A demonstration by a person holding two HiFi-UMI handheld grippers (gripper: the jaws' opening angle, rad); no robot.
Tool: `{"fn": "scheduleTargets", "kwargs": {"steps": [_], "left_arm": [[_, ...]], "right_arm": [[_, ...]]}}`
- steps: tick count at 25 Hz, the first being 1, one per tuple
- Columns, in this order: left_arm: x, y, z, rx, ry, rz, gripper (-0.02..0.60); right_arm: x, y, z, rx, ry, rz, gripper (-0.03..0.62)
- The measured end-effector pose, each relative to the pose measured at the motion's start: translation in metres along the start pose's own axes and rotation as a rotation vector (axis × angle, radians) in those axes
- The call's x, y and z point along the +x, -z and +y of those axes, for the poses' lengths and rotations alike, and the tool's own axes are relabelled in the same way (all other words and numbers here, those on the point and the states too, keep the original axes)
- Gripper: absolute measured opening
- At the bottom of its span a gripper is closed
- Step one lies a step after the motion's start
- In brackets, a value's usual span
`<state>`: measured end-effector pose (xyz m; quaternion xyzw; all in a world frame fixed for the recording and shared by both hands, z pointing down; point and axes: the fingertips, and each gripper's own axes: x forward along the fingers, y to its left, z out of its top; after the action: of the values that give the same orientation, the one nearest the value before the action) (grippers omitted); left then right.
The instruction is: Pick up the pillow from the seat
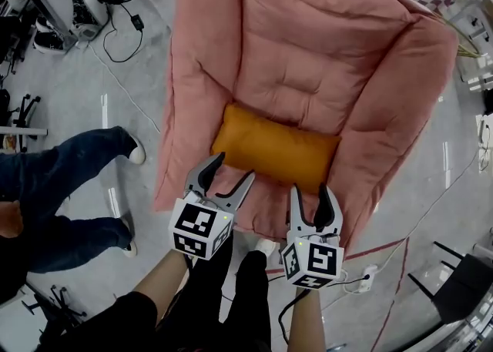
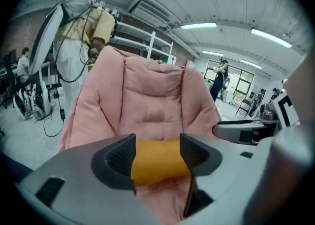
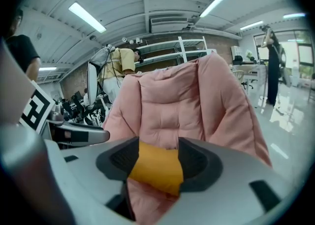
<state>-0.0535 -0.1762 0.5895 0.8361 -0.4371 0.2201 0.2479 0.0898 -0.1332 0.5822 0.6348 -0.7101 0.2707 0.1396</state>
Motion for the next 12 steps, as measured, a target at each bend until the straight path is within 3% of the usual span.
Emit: {"fn": "scheduleTargets", "kwargs": {"steps": [12], "left_arm": [[0.028,0.026,0.038,-0.034,-0.095,0.026,0.32]], "right_arm": [[0.033,0.035,-0.026,0.034,0.027,0.065,0.275]]}}
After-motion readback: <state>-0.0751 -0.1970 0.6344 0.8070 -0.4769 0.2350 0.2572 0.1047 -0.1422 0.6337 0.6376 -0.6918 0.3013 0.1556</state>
